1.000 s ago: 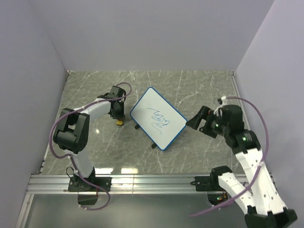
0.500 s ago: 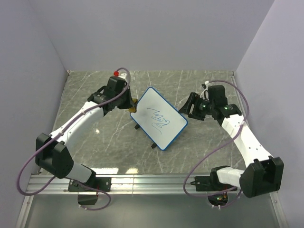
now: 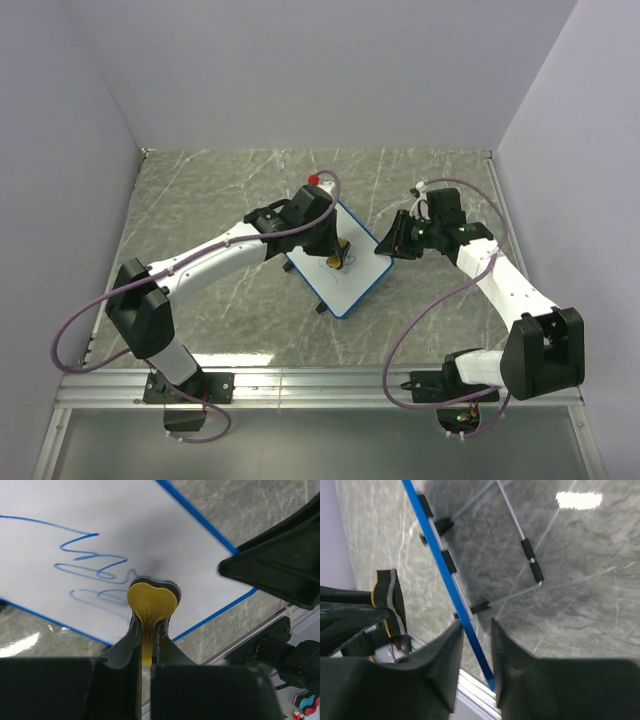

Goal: Erase the whiteboard

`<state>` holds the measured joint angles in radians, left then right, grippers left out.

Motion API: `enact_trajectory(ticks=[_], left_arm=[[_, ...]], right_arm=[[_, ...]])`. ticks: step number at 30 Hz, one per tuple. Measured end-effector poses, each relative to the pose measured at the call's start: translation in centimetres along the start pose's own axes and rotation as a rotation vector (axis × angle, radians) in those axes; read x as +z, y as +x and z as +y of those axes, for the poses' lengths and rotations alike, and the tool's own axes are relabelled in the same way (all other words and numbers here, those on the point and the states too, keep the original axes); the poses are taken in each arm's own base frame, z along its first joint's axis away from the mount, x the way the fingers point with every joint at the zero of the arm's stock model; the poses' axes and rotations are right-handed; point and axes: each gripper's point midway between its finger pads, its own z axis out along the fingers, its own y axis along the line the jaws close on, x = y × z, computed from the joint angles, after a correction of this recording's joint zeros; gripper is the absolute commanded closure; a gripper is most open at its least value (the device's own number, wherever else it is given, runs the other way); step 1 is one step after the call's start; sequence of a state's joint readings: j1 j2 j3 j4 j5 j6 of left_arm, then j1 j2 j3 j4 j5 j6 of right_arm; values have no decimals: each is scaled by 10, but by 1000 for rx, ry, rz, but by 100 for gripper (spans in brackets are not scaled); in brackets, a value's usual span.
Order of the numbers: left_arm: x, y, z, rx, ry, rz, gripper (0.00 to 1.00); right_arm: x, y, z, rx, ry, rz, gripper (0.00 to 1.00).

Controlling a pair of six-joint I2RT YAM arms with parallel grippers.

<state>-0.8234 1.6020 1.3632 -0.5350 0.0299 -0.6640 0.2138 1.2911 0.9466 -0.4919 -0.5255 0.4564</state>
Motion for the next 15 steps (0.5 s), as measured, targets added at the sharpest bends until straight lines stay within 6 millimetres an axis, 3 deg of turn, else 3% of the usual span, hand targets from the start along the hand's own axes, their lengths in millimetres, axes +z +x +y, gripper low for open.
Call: enact_trajectory(ticks=[7, 10, 15], left_arm=[[18, 16, -35, 42, 46, 24, 100], [28, 28, -42, 45, 50, 48, 100], [38, 35, -39, 14, 51, 41, 100]], right_arm=[[-1, 12, 8, -23, -49, 29, 85], [-2, 13, 8, -32, -52, 31, 99], [-2, 14, 6, -49, -41, 31, 100]])
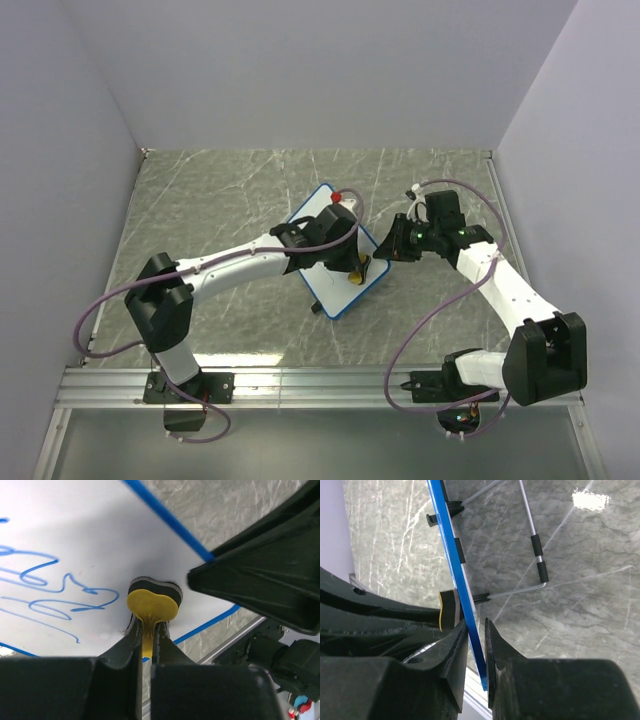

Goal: Erase the whiteboard

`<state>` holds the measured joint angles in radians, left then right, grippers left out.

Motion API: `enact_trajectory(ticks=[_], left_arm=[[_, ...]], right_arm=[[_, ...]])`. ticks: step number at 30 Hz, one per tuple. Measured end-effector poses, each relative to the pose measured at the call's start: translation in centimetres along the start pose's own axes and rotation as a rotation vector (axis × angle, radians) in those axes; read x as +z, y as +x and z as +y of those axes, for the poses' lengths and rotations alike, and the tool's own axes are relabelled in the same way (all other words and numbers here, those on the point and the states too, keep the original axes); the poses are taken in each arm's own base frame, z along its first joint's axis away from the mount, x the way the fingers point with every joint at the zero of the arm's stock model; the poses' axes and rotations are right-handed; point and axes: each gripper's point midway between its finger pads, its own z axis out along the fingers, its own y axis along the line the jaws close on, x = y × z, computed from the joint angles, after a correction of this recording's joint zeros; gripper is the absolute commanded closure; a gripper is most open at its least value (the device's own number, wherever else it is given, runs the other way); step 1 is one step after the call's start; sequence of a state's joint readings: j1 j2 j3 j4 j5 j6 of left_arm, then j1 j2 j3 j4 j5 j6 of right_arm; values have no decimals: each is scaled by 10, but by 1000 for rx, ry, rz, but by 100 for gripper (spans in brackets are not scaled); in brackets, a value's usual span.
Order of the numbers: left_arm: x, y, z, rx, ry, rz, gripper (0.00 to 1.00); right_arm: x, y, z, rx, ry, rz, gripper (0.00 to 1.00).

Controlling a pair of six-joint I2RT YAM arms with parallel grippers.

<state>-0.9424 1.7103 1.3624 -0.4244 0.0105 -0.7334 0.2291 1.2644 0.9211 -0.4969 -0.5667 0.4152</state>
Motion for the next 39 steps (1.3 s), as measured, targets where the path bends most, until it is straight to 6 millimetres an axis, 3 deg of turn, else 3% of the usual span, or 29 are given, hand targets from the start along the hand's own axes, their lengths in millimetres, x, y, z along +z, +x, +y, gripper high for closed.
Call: enact_trajectory(ticks=[5, 15, 18, 22, 24, 27, 31, 34, 39], left_arm=[[0, 13, 23, -42, -40, -33, 100], [-3, 59, 135, -181, -255, 4, 100], [-4, 59, 146, -198, -284, 2, 100], [-5, 58, 141, -175, -284, 1, 100], [-6, 55, 127, -148, -260, -1, 100], [-6, 50, 94, -99, -190, 0, 100], [-5, 63, 26, 18, -54, 48, 100], [-5, 79, -4, 86, -2, 90, 100], [-6, 82, -3, 46, 23, 104, 100]], right_arm=[[-4, 4, -1, -9, 6, 3, 100], [-13, 10, 4, -13, 2, 8, 100], [-13, 10, 5, -12, -3, 9, 100], [-13, 10, 6, -8, -5, 7, 100], [-13, 10, 7, -5, -7, 7, 100], [-13, 10, 7, -3, -7, 6, 100], [-13, 9, 4, -14, 2, 4, 100], [-11, 7, 2, -23, 13, 7, 100], [-11, 4, 4, -29, 13, 13, 100]])
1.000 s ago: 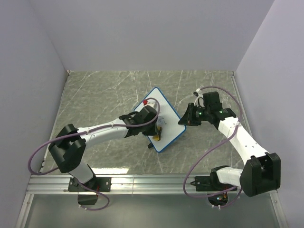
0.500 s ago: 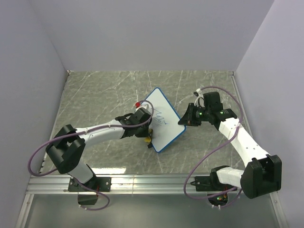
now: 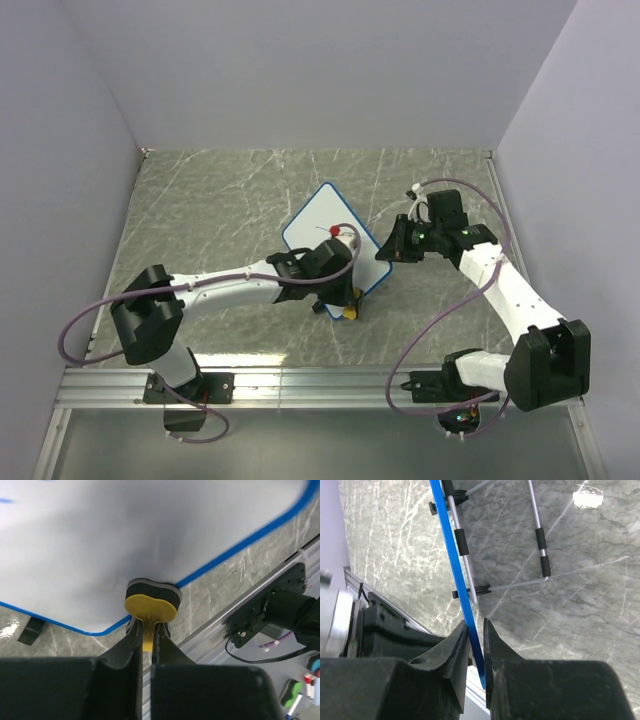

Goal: Erase the whiteboard

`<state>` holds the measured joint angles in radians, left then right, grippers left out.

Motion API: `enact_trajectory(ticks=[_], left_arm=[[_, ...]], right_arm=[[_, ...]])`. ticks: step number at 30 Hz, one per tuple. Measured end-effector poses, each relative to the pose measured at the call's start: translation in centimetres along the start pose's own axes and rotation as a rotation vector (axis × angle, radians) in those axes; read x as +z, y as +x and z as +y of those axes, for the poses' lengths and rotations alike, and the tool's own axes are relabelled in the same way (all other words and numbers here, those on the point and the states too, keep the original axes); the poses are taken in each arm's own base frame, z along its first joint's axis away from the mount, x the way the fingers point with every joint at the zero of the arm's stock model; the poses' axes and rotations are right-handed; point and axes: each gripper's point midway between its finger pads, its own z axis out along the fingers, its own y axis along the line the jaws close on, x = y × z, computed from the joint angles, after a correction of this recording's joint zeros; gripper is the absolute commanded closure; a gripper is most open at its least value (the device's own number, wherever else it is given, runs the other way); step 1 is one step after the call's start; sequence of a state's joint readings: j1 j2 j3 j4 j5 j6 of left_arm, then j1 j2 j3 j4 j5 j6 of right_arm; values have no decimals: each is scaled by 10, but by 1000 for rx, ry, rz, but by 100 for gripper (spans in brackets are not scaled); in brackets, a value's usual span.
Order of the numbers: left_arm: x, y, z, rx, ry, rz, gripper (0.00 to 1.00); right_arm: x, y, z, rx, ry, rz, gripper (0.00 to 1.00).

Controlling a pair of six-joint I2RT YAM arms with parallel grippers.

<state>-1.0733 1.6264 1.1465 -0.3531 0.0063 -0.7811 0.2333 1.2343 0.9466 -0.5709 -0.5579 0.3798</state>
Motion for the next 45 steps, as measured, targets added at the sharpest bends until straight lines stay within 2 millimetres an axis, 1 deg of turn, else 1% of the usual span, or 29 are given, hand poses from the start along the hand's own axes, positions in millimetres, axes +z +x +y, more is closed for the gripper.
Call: enact_trajectory(ticks=[1, 2, 4, 5, 7, 8, 10, 12, 14, 17, 20, 22, 24, 26, 28, 34, 38, 40, 42, 43, 45], left_arm=[[-1, 0, 6, -23, 6, 0, 100], [-2, 2, 15, -45, -2, 1, 100], [-3, 3, 42, -102, -43, 4, 100], [-3, 3, 59, -138, -72, 3, 100], [-8, -2, 90, -205, -131, -11, 100], [-11, -5, 101, -231, -151, -18, 100], [-19, -15, 117, -266, -182, -45, 100], [-25, -31, 129, -287, -211, -94, 100], [-30, -47, 135, -299, -228, -130, 100], [-34, -77, 137, -298, -229, -190, 100], [-33, -102, 140, -301, -226, -233, 100], [-26, -113, 142, -301, -225, -240, 100], [-15, -117, 145, -302, -224, -234, 100], [-4, -110, 146, -297, -225, -209, 100], [3, -103, 145, -285, -228, -199, 100], [3, -95, 143, -273, -209, -241, 100], [4, -88, 134, -242, -220, -248, 100], [4, -83, 127, -216, -229, -245, 100], [4, -77, 114, -181, -231, -237, 100], [4, -74, 106, -163, -229, -228, 100], [3, -66, 84, -124, -200, -205, 100]], right_arm=[[0, 0, 0, -1, -1, -1, 100], [0, 0, 2, -1, -5, 0, 100], [0, 0, 4, 1, -11, 0, 100], [0, 0, 4, 3, -13, 1, 100], [-1, 0, 6, 14, -17, -1, 100], [-2, 0, 7, 23, -19, -3, 100], [-4, -1, 10, 36, -23, -12, 100], [-6, -1, 12, 43, -26, -19, 100], [-7, 1, 12, 49, -27, -19, 100], [-7, 3, 11, 50, -27, -19, 100], [-9, 5, 11, 49, -28, -21, 100], [-10, 7, 11, 46, -30, -25, 100], [-11, 9, 10, 48, -30, -25, 100], [-11, 12, 10, 50, -30, -25, 100], [-12, 13, 9, 52, -28, -25, 100], [-12, 14, 9, 53, -27, -23, 100], [-12, 14, 9, 51, -24, -23, 100], [-12, 14, 8, 51, -20, -22, 100], [-12, 14, 6, 49, -14, -23, 100], [-11, 14, 5, 49, -9, -23, 100], [-10, 13, 2, 45, 3, -23, 100]])
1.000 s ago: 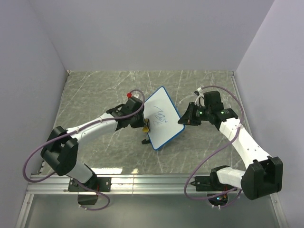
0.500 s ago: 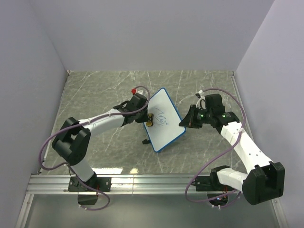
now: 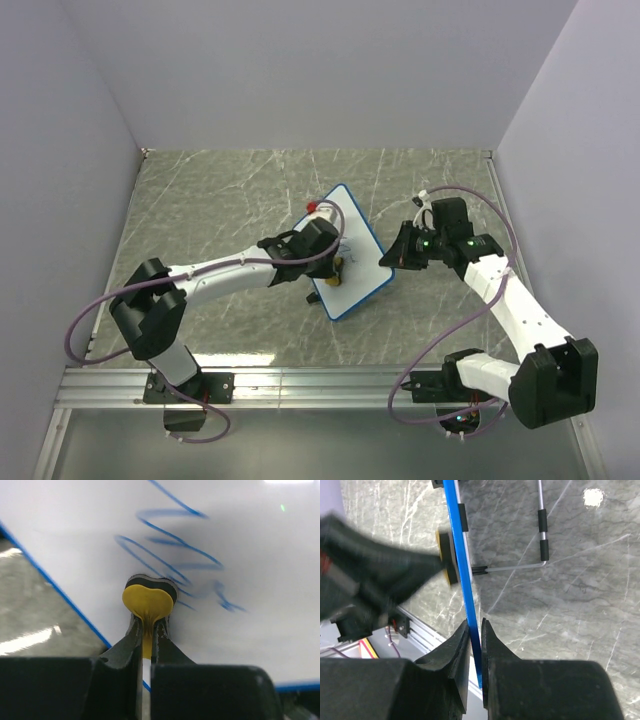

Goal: Erase the whiteboard

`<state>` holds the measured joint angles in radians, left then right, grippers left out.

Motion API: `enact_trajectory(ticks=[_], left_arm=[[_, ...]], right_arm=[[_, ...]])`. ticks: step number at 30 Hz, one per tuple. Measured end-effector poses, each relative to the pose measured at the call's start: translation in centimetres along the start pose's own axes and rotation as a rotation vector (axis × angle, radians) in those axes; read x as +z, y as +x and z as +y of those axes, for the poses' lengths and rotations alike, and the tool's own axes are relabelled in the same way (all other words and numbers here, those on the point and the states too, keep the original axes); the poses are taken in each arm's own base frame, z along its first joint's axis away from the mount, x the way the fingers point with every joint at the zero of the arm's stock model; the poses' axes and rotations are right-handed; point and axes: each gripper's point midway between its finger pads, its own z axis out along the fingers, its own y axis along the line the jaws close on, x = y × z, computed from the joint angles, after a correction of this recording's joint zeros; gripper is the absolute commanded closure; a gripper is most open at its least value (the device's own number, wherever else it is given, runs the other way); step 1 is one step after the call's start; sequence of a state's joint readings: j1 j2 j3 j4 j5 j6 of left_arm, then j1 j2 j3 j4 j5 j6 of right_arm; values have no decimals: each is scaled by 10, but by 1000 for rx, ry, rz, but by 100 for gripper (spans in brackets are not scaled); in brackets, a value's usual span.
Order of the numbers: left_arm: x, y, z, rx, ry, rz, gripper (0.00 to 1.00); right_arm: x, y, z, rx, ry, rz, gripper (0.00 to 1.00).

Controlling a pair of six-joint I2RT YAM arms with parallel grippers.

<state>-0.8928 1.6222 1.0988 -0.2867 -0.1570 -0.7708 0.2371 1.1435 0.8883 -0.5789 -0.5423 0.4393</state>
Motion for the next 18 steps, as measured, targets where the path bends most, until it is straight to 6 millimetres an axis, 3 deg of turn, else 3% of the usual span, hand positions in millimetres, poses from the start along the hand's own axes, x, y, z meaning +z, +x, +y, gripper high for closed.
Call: enact_trajectory(ticks=[4, 9, 12, 18], left_arm=[[-17, 15, -46, 56, 107, 49, 100], [-39, 14, -100, 85, 261, 72, 100], [-46, 7, -111, 90, 296, 66, 100], [-42, -4, -98, 62, 302, 90, 100]], right_arm=[[4, -1, -3, -4, 6, 3, 100], [6, -5, 1, -7, -8, -7, 100], [7, -5, 4, 3, -16, -9, 100], [10, -9, 6, 20, -25, -29, 100]])
